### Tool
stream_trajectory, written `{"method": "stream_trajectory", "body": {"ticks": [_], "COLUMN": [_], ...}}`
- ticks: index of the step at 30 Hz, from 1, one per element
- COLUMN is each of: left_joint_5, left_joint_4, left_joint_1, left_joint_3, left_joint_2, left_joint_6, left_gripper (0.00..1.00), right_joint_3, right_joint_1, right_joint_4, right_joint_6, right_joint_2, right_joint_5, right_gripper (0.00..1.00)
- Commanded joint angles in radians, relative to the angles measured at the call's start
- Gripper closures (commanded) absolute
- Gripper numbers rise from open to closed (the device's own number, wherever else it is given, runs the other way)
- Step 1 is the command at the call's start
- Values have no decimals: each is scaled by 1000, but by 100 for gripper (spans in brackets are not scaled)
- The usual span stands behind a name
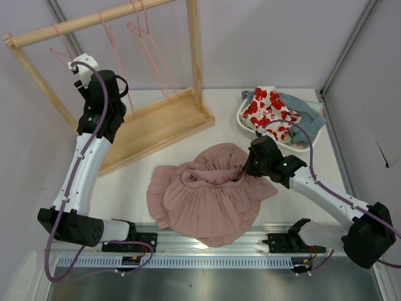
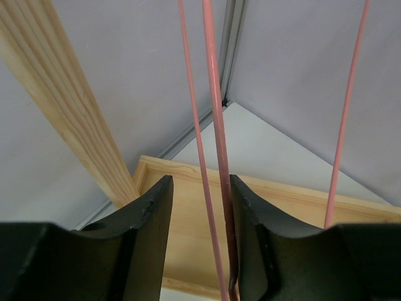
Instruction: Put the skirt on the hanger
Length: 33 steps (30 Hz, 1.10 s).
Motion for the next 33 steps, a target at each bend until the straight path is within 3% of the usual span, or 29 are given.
{"method": "stream_trajectory", "body": {"ticks": [1,6,10,13,14,16,22,26,30,33], "left_joint_5": [-7,-1,-12,3,11,29,107,268,382,452], "left_joint_4": [66,72,83,71,63,31,-99,-198,-302,-359], "left_joint_1": [32,66,69,77,81,83,84,84,83,84], "left_joint_3": [-31,-39,-46,-39,-34,1,156,303,336,273], "left_joint_2": [-49,-59,-63,-62,-62,-62,-63,-77,-120,-174], "left_joint_6": [9,6,9,8,2,2,31,57,37,29], "left_gripper": [55,56,67,83,94,100,100,100,100,100], "right_joint_3": [35,38,38,43,43,46,87,107,121,118], "right_joint_1": [-6,-6,-6,-4,-6,-6,-4,-6,-7,-15], "right_joint_4": [4,12,18,15,14,12,-3,-8,-17,-16], "right_joint_6": [-19,-13,-9,-4,-3,-1,-13,-22,-24,-12], "right_joint_2": [11,17,20,24,26,24,29,41,55,60], "right_joint_5": [6,6,6,4,4,-2,3,10,18,20], "right_gripper": [100,100,100,100,100,100,100,100,100,100]}}
